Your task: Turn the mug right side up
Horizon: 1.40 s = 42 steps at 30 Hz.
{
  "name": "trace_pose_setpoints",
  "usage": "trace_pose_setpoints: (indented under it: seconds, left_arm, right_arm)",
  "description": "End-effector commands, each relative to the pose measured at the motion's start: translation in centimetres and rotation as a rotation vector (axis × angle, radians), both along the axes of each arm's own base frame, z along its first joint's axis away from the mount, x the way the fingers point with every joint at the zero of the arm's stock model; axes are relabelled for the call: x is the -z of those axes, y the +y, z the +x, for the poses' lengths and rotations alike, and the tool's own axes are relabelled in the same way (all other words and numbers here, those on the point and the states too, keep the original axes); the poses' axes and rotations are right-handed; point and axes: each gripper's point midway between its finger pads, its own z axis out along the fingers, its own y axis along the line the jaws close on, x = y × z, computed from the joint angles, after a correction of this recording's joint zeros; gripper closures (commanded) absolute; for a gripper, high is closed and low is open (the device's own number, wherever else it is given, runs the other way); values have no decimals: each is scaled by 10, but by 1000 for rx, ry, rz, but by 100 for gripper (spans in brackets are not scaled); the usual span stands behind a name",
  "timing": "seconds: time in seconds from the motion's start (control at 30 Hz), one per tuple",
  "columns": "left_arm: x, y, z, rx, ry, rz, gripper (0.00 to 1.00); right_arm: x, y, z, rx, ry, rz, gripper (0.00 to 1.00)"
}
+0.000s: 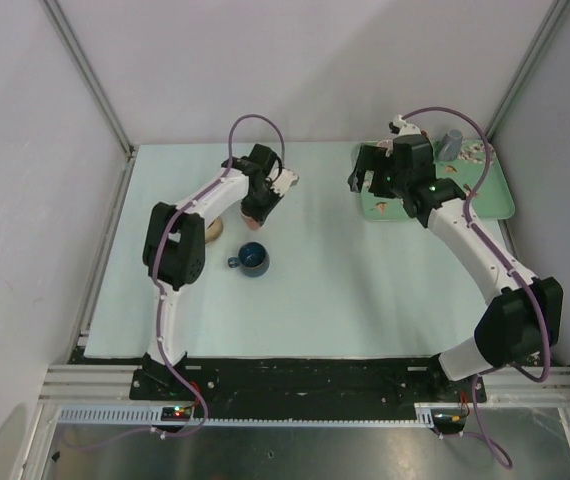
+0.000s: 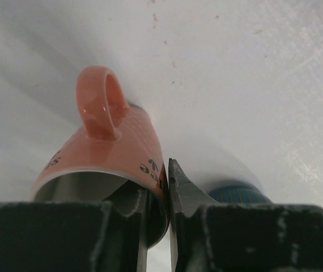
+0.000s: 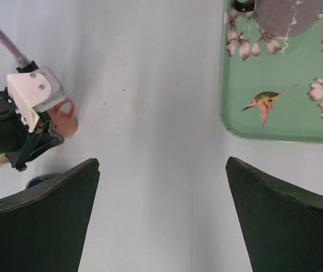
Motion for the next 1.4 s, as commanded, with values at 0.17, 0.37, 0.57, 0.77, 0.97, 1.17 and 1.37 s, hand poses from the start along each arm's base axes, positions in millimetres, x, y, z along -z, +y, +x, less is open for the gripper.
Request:
trace_pose_setpoints:
  seconds: [0.17,0.37,0.57,0.77,0.97,1.17,1.37]
  left_arm:
    - [-1,-1,8,17,-23,-19,84]
    - [-29,4,12,16,-81,-23,39]
    - [-83,7,10,31,-172,-49,23]
    - [-126,-2,-8,55,-120,-149,17]
    - [-161,-2,-19,45,-94,-234,15]
    - [-170,15,-20,34,-133,-178,15]
    - [-174,16,-18,46,-147,-175,15]
  right_arm:
    - [5,-37,28,101,-9,-24,1]
    - [16,-68,68,299,3,-59,1]
    - [28,-103,126,284,-29,-135,2]
    - [53,-161,169,173,-24,-220,9]
    - [85,-198,211,105,-2,-291,19]
    - [128,-214,244,91,12,-326,33]
    - [142,-210,258,21,-30,-345,47]
